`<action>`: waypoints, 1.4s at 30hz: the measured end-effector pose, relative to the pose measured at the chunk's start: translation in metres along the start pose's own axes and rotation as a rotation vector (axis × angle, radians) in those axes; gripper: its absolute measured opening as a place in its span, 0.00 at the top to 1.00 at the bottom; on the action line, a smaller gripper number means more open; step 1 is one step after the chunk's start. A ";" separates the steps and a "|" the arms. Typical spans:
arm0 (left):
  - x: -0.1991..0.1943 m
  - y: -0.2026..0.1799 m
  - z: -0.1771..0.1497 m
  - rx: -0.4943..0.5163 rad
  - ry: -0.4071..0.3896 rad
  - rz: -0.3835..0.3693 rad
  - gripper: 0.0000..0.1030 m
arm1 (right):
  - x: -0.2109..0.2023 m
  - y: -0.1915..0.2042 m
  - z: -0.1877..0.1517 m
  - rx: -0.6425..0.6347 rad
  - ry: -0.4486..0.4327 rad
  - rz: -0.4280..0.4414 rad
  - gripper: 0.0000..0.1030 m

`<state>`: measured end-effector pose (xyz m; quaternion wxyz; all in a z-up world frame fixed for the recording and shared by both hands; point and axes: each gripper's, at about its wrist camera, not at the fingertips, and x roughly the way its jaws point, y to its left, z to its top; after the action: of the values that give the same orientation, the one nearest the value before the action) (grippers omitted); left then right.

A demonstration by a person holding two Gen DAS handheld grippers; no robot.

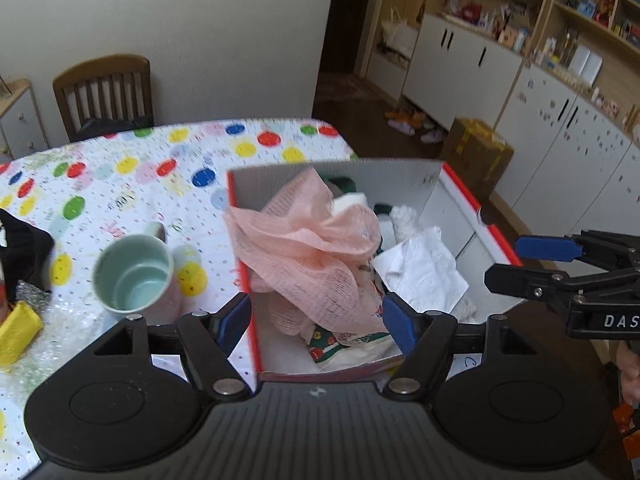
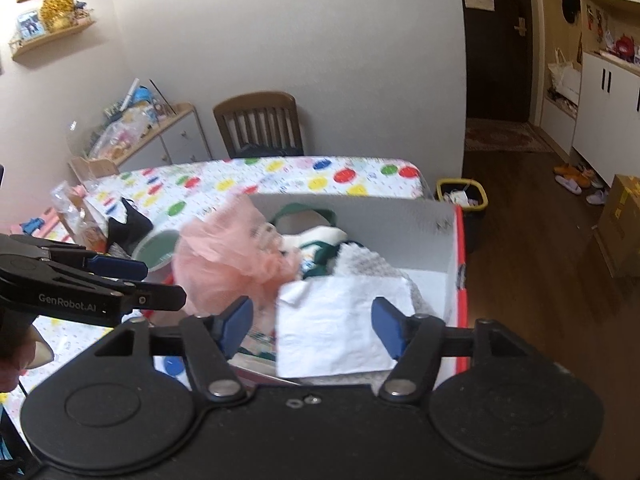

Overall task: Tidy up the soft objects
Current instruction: 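Withdraw both tools from the box back over the table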

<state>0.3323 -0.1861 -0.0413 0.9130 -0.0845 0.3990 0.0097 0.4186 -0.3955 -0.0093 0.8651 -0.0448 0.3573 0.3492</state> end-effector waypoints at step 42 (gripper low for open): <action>-0.097 0.266 -0.084 -0.077 -0.255 0.098 0.00 | 0.071 0.251 0.005 0.001 0.043 0.054 0.01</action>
<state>0.1822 0.0677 -0.0654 0.9509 -0.0977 0.2826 0.0802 0.2974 -0.1647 -0.0085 0.8476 -0.0421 0.3770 0.3710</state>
